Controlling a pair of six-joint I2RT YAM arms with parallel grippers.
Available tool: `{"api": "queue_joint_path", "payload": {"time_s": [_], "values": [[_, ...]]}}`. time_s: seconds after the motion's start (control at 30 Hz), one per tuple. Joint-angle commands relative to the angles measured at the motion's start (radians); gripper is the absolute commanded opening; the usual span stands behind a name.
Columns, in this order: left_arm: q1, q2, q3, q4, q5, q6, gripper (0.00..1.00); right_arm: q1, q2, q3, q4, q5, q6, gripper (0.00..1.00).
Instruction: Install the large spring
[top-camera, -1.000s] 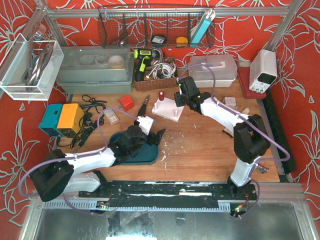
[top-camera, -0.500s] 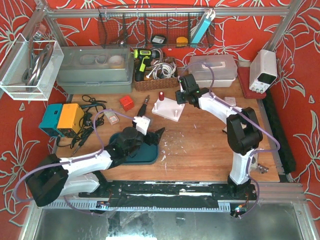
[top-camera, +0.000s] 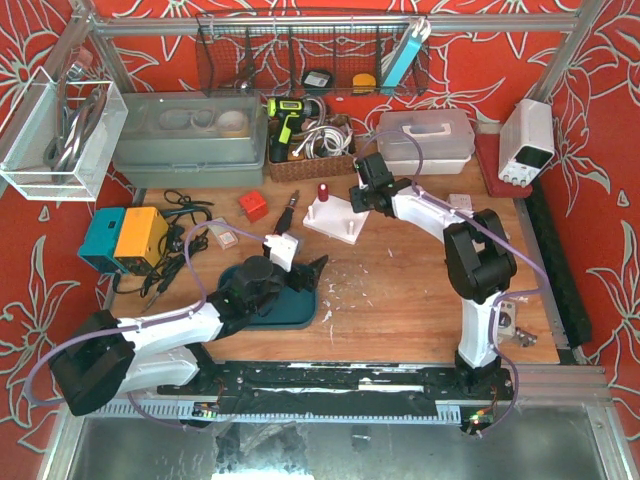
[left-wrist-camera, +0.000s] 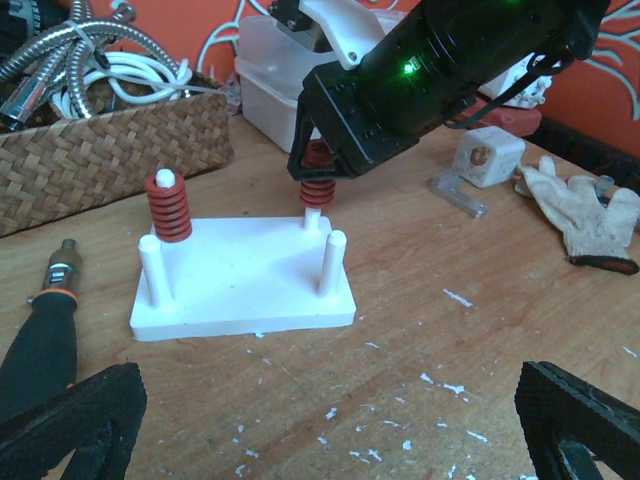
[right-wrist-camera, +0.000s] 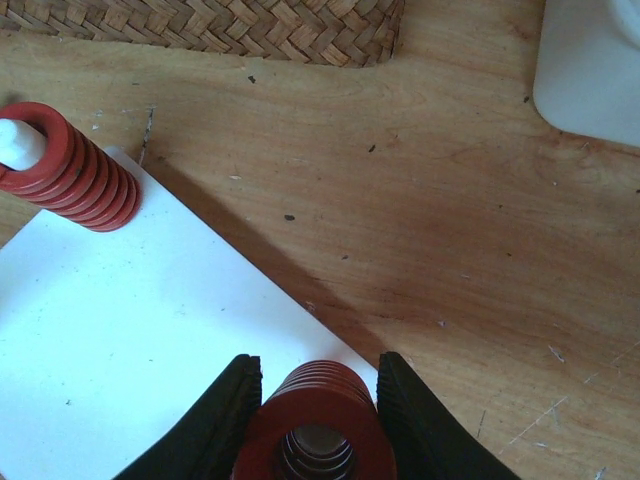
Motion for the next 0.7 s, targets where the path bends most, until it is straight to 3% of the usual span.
{"api": "queue_joint_path", "payload": {"time_s": [0.0,0.33,0.67], "values": [[-0.002,-0.017,-0.007,0.043,-0.029,0.001,1.0,-0.006,0.018,0.031,0.003,0.008,-0.006,0.17],[-0.002,-0.02,-0.013,0.048,-0.046,0.013,1.0,-0.009,0.011,0.071,-0.058,0.009,-0.002,0.42],[-0.002,-0.042,-0.015,0.024,-0.126,-0.016,1.0,-0.01,-0.104,0.088,-0.181,-0.006,-0.015,0.64]]}}
